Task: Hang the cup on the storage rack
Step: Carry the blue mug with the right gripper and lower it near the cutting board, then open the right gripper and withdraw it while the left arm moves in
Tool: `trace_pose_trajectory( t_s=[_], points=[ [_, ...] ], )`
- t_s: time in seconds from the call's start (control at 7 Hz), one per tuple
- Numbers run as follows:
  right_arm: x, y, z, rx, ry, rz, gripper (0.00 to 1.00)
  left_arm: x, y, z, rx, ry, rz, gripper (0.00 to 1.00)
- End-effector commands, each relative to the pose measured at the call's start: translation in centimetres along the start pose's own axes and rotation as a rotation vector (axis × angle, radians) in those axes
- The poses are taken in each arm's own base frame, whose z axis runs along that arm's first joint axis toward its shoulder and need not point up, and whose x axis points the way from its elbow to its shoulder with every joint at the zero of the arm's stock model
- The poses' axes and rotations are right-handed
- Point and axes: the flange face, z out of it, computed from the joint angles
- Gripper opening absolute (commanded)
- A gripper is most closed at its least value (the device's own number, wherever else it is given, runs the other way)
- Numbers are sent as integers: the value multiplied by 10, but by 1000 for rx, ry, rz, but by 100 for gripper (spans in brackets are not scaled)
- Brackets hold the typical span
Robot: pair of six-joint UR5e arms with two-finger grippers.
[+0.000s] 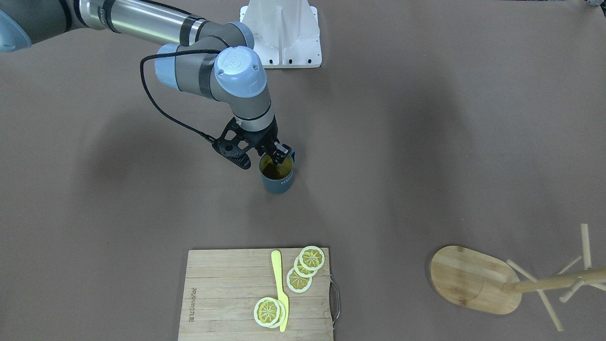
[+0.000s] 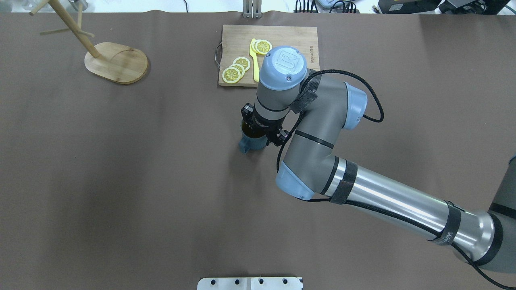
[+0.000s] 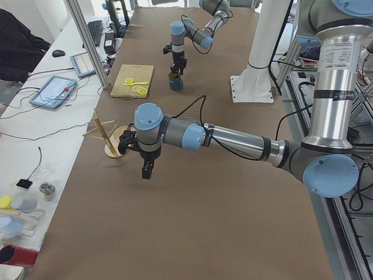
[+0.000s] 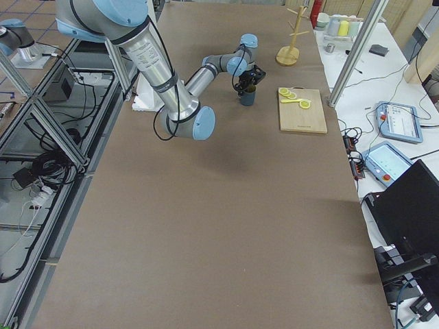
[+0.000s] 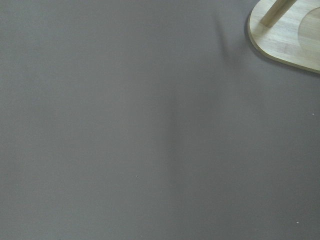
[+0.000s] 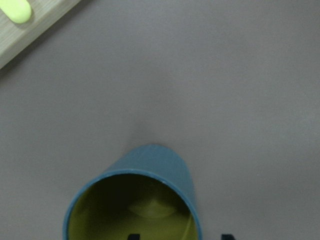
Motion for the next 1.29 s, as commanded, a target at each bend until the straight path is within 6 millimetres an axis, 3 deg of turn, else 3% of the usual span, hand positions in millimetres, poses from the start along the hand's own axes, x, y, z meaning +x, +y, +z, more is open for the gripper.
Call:
trace_pose_trajectory(
  t_s=[0.0,0.14,0.29,0.57,0.71,0.86,1.14],
  points=[
    [-6,0,-22,-10,-47,-10,100,15,-2,-8,19,6,32,98],
    [-6,-10,-45,-14,-72,-4,100,30,-4,-14,46,13,75,98],
    [6,-29,-75,-53,-99,4,100,52,-8,0,21,26,119,98],
    [59,-73,-138,-78,-169,2,100,117,-12,21,-6,63,248,98],
    [98,-108,-167,-49,-197,-23,100,141,-12,9,55,85,329,98],
    [127,-126,-179,-19,-204,-89,100,162,-10,0,92,100,386,98],
    [168,-172,-179,19,-169,-207,100,206,-16,2,152,165,324,98]
  ],
)
